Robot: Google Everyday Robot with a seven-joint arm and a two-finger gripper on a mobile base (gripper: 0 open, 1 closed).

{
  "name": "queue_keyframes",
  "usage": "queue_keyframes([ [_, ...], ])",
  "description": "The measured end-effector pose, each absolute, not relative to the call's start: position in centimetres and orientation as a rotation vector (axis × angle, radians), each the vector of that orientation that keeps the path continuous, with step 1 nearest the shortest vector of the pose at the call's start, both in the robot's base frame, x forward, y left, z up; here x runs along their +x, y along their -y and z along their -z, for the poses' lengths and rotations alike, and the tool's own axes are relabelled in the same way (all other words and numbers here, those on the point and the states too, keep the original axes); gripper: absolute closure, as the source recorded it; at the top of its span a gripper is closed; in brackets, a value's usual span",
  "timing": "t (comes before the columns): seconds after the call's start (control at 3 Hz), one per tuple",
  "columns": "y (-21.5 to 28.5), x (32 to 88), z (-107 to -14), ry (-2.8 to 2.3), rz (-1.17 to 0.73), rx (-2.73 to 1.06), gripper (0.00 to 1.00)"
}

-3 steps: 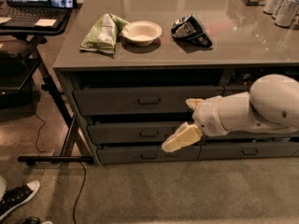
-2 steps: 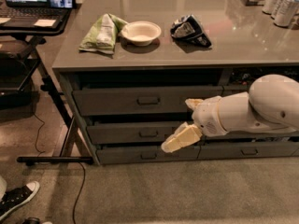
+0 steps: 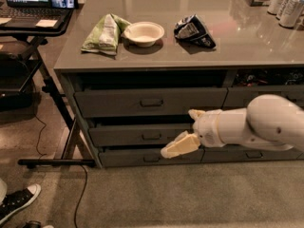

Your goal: Open middle drawer

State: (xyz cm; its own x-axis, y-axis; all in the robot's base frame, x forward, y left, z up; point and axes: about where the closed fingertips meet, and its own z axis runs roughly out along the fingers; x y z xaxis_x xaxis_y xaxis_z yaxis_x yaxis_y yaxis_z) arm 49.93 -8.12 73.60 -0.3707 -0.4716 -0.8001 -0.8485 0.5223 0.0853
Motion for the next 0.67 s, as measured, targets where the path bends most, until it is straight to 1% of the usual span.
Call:
queue_keyframes([
  [0.67, 9.1, 54.9, -62.0, -2.018, -0.676, -0.83, 0.0],
])
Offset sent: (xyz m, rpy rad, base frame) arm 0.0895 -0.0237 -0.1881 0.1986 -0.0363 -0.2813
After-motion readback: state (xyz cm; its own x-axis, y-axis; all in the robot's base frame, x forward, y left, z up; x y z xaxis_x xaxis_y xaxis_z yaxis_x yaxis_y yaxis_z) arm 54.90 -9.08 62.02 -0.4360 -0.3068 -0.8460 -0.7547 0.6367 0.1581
